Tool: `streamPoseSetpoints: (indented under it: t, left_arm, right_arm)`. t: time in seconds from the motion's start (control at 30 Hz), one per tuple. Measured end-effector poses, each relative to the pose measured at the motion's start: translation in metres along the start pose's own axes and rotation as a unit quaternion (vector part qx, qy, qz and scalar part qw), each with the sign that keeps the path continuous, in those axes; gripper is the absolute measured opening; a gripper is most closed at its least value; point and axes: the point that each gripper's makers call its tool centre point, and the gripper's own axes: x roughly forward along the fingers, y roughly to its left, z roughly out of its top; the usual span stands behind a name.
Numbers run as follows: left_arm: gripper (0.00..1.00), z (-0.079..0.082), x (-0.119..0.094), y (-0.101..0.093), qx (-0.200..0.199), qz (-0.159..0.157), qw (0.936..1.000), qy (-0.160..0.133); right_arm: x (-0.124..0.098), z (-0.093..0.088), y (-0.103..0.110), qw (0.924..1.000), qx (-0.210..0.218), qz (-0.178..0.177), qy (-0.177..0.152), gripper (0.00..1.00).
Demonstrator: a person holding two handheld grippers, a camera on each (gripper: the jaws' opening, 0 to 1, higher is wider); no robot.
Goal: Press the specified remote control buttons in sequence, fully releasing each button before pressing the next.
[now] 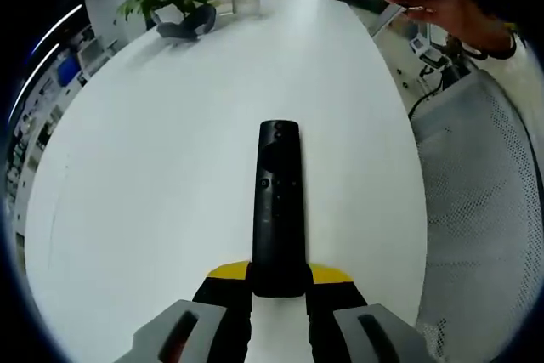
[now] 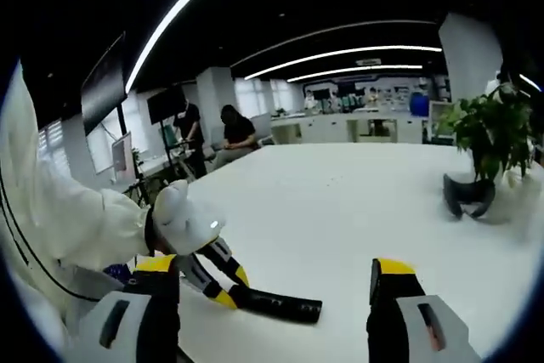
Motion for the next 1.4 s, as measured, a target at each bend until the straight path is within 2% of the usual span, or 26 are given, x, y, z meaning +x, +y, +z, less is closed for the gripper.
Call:
streamPoseSetpoints:
  t: [0.1, 0.2, 0.43, 0.57, 0.67, 0.8, 0.9, 1.1, 1.27, 1.4]
  left_arm:
    - [0.21, 0.001, -0.002, 0.013, 0.005, 0.008, 1.0, 0.0]
    - [0.21, 0.003, -0.004, 0.025, 0.004, 0.009, 0.9999, -0.002]
    - [0.21, 0.002, -0.012, 0.061, 0.017, 0.018, 0.9997, 0.006]
    - [0.21, 0.002, -0.014, 0.075, 0.019, 0.015, 0.9997, 0.005]
    - [0.21, 0.002, -0.015, 0.085, 0.03, 0.013, 0.9994, 0.01]
    - [0.21, 0.004, -0.015, 0.103, 0.048, 0.014, 0.9986, 0.02]
    - [0.21, 0.007, -0.016, 0.115, 0.058, 0.015, 0.9979, 0.024]
    - [0.21, 0.012, -0.017, 0.138, 0.075, 0.018, 0.9965, 0.031]
    - [0.22, 0.014, -0.017, 0.154, 0.082, 0.023, 0.9958, 0.035]
    - [0.22, 0.017, -0.015, 0.171, 0.09, 0.022, 0.995, 0.037]
  right_arm:
    - [-0.003, 0.001, -0.003, 1.0, 0.002, -0.008, -0.006, 0.99]
    - [-0.009, -0.001, -0.012, 0.9995, -0.005, -0.031, -0.007, 0.99]
    - [-0.016, -0.011, -0.026, 0.999, 0.007, -0.045, 0.003, 0.99]
    - [-0.015, -0.015, -0.034, 0.9983, 0.012, -0.056, 0.007, 0.99]
    - [-0.014, -0.016, -0.04, 0.9978, 0.007, -0.064, 0.012, 0.99]
    - [-0.015, -0.017, -0.048, 0.9971, 0.029, -0.069, 0.01, 0.99]
    - [-0.015, -0.021, -0.052, 0.9964, 0.015, -0.082, 0.018, 0.99]
    - [-0.015, -0.028, -0.052, 0.9965, 0.052, -0.064, 0.011, 0.99]
    - [-0.015, -0.035, -0.055, 0.9963, 0.038, -0.072, 0.027, 0.99]
    - [-0.013, -0.044, -0.058, 0.9953, 0.045, -0.074, 0.043, 0.99]
